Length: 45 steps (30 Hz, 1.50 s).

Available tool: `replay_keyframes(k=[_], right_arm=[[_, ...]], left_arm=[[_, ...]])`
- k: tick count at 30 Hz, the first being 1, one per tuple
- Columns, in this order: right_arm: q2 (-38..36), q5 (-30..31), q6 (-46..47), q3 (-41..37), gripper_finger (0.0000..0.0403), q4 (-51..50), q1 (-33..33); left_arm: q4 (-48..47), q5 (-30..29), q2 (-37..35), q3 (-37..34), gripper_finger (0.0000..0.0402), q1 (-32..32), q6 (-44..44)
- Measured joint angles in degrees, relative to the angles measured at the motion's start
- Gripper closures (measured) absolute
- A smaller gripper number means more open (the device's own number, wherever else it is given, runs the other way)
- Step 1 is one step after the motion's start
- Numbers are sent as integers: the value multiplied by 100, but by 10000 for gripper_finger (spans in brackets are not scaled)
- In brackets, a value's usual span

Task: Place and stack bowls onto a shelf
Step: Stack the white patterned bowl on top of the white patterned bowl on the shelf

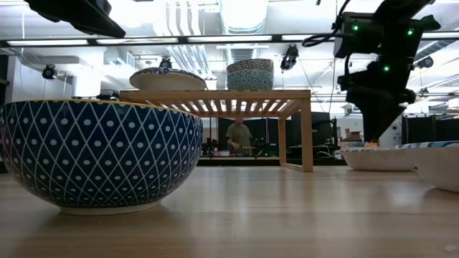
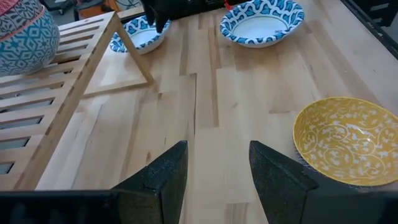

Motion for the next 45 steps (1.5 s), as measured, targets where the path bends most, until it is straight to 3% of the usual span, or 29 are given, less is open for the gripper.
replay_keyframes(k=[5,19,30,39,45], right_arm=[[2,214,-472,-146,237,37,145],[2,225,-532,-673,282,396,162],[2,249,-619,-757,385,425,162],[1,281,-837,-274,390,62,162],[0,958,-840,778,391,-1129,184]], left_arm=[[-4,0,0,0,247,0,0],[-109,-89,0,-2,247,0,-9],[-109,-92,0,-4,247,0,-24],[-111,-94,0,-4,247,0,-24],[-111,-94,0,-4,247,-2,-24]])
